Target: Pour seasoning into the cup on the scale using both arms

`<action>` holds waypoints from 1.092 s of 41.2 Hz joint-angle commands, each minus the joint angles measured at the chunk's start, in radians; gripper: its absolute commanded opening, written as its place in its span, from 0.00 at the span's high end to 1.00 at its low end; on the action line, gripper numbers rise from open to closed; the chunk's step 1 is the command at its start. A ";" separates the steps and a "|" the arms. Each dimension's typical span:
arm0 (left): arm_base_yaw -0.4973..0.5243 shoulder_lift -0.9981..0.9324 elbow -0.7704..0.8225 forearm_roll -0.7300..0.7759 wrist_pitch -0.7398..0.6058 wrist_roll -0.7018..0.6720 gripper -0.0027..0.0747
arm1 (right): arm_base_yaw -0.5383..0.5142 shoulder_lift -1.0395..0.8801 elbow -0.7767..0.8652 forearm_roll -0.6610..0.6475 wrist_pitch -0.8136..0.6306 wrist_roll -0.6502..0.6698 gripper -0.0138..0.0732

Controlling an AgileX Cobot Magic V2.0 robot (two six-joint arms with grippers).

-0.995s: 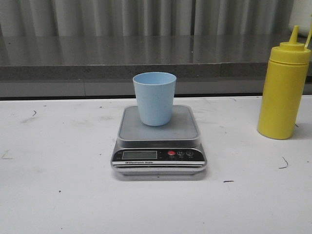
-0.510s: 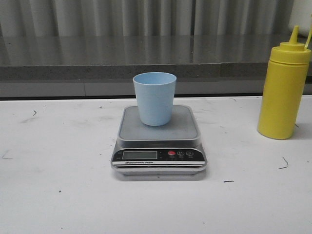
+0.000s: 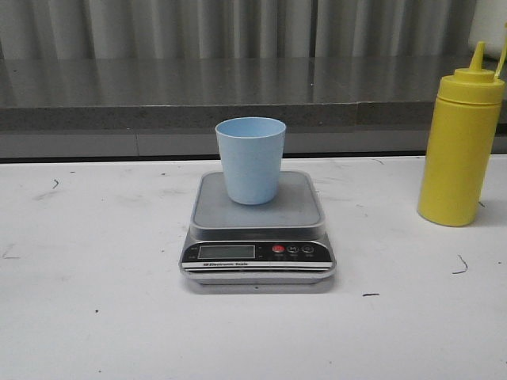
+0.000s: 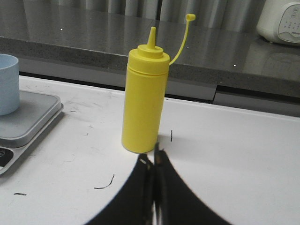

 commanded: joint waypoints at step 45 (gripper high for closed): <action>-0.001 -0.015 0.024 -0.006 -0.087 -0.002 0.99 | -0.038 -0.021 0.002 0.016 -0.128 -0.008 0.98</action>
